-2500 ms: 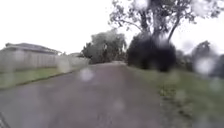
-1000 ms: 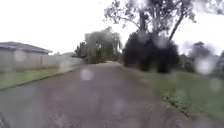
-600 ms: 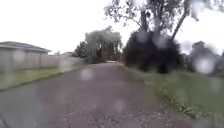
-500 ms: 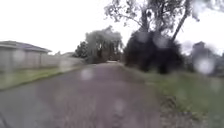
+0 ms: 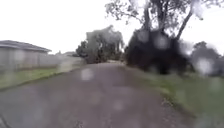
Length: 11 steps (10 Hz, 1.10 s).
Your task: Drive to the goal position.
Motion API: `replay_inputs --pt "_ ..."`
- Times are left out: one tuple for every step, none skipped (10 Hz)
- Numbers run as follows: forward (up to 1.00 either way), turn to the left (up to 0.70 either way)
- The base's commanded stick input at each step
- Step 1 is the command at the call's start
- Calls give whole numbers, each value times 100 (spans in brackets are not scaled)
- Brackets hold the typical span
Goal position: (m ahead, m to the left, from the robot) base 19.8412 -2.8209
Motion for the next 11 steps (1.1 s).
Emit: replay_inputs --pt "100 0" --pt "100 0" --pt "100 0" --pt "100 0" --pt "100 0" --pt "100 0" --pt "100 0" --pt "100 0" --pt "100 0" --pt "100 0" --pt "100 0"
